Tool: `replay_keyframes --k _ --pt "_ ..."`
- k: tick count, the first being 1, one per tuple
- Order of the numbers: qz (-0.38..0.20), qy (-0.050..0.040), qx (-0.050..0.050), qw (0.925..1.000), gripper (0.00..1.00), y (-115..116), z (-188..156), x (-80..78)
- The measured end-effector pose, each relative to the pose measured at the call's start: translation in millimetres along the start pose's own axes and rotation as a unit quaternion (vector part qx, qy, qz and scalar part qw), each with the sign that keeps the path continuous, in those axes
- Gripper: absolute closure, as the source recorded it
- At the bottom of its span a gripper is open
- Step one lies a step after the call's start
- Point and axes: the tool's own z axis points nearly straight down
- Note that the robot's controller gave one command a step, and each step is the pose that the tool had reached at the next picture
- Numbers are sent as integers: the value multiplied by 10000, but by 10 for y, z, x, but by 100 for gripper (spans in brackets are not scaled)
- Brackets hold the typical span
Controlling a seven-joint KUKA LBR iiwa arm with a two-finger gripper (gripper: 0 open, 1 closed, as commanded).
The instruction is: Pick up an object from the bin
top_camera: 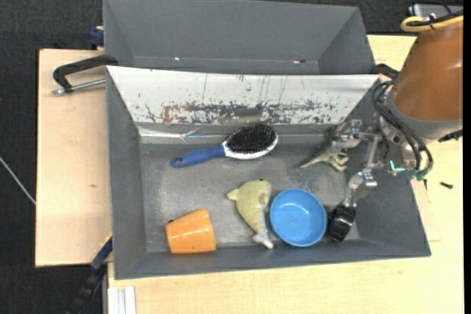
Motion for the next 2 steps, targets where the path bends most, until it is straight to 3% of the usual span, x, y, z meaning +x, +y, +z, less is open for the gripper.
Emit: replay_keyframes --k 1,2 --pt "-1640 -35 3 9865 0 -54 1464 98" --pt "-835 -34 10 9965 0 31 1464 22"
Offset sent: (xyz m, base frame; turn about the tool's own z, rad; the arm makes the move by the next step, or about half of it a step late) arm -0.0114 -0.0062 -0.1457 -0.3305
